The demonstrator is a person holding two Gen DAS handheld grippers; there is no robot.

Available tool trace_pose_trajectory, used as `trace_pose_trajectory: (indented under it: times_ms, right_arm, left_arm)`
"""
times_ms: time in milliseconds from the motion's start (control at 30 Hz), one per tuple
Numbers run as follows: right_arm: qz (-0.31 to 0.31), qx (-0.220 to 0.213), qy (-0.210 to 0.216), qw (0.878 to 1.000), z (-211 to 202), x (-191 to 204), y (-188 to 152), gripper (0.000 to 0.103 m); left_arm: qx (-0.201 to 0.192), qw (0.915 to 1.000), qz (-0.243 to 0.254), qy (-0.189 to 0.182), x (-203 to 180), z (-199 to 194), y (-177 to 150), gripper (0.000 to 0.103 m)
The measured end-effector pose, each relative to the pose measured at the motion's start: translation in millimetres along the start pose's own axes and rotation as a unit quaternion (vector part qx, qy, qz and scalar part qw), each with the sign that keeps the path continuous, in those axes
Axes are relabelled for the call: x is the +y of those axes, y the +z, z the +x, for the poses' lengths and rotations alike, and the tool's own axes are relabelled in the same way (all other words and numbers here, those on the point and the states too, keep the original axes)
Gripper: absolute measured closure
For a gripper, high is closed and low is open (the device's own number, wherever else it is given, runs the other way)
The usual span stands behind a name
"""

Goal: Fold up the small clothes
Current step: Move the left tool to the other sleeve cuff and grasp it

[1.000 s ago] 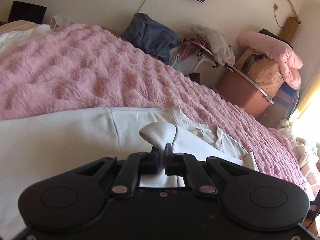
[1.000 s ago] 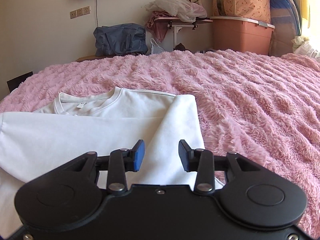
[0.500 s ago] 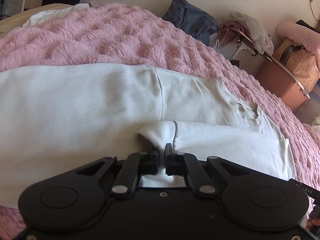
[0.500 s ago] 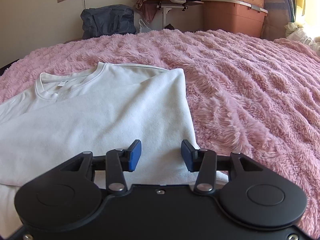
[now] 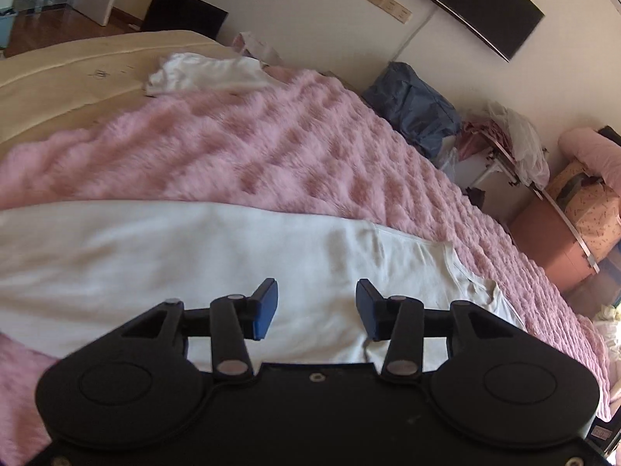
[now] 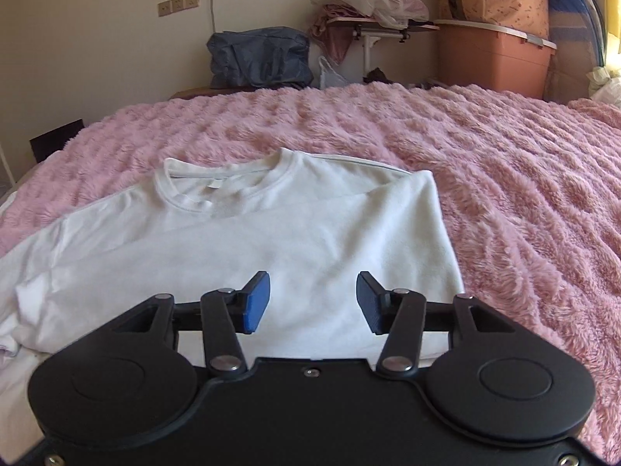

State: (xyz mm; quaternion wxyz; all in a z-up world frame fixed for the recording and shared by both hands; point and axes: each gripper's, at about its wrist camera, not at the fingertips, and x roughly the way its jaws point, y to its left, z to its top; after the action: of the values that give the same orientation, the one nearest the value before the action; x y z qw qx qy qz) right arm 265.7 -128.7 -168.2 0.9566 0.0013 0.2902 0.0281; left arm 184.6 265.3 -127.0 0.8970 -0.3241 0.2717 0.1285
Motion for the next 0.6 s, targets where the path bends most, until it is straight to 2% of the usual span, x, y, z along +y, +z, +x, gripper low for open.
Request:
trace_pose_trajectory:
  times_ms: [67,133,267,367,433,500,600]
  right_arm:
    - [-0.018,-0.008,0.031,0.999,-9.0,26.2,0.9,0.047]
    - [-0.031,-0.012,0.061,0.998,-15.6,49.8,0.0,0.047]
    - [-0.061,-0.013,0.104,0.993,-21.3,92.8,-4.5,0.047]
    - [-0.083,-0.005,0.117,0.990,-19.9,115.3,-7.0,0.047]
    - [-0.088,-0.001,0.126,0.988,-20.6,125.5,-8.1,0.047]
    - [-0.092,0.000,0.133,0.987,-22.3,132.4,-8.4,0.047]
    - [-0.095,0.000,0.135,0.986,-23.2,138.9,-10.7,0.047]
  left_arm:
    - [-0.016,0.9986,-0.030,0.040,25.7,-26.1,2.7,0.052]
    - [-0.033,0.9931,-0.072,0.086,56.7,-50.6,3.1,0.050]
    - [-0.051,0.9728,-0.153,0.166,112.0,-81.6,-1.9,0.050]
    - [-0.046,0.9606,-0.201,0.187,148.4,-92.7,-8.3,0.050]
    - [-0.048,0.9587,-0.206,0.190,166.5,-94.7,-10.7,0.050]
    - [-0.046,0.9538,-0.210,0.210,177.0,-92.5,-11.1,0.051]
    - [-0.053,0.9508,-0.226,0.206,186.4,-84.4,-11.9,0.051]
